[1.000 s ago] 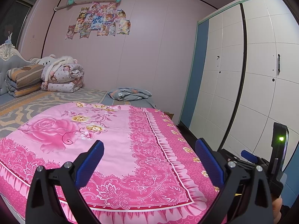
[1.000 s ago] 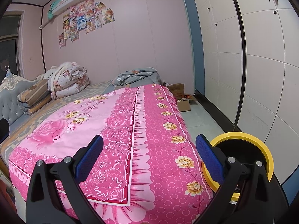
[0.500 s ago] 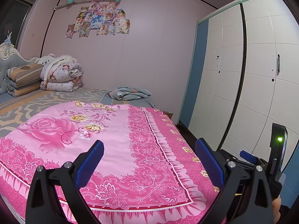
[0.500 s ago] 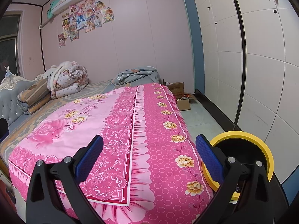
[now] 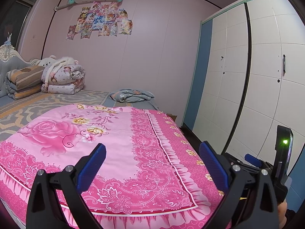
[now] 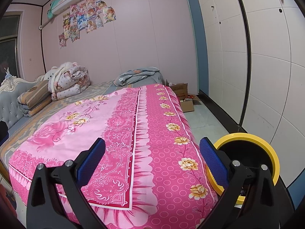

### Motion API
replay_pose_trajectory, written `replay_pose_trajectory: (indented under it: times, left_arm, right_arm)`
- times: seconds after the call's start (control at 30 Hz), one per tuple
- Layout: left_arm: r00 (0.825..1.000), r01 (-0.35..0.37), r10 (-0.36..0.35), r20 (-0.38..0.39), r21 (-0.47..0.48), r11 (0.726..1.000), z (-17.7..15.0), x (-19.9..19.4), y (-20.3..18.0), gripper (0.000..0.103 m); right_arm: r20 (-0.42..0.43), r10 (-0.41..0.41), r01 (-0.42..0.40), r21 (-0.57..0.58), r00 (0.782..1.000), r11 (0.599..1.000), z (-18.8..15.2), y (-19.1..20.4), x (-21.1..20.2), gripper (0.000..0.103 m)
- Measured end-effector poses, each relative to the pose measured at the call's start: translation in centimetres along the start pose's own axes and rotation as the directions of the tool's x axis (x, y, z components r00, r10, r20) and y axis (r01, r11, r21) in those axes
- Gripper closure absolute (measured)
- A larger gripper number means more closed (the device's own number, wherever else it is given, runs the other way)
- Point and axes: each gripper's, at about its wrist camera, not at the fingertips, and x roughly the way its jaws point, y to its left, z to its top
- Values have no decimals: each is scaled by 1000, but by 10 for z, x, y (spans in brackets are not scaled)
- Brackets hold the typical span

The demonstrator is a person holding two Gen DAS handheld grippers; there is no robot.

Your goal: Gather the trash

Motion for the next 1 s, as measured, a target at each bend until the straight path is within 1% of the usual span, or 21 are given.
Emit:
replay_pose_trajectory:
  times: [0.63,0.93,1.0]
  left_arm:
    - [1000,9,-9,-2,-1,1000,-2,3,1,8]
    - [1000,9,-9,6,28,1000,-4,3,-6,8]
    - [1000,20,-20,1,24,1000,-5,4,-6,8]
  right_arm:
    - [-14,-1,1,9,1000,1000,-5,2,1,8]
    - [-24,-1,2,14,1000,1000,-4,-2,5,8]
    - [-28,-2,2,16,1000,1000,-4,-3,6,8]
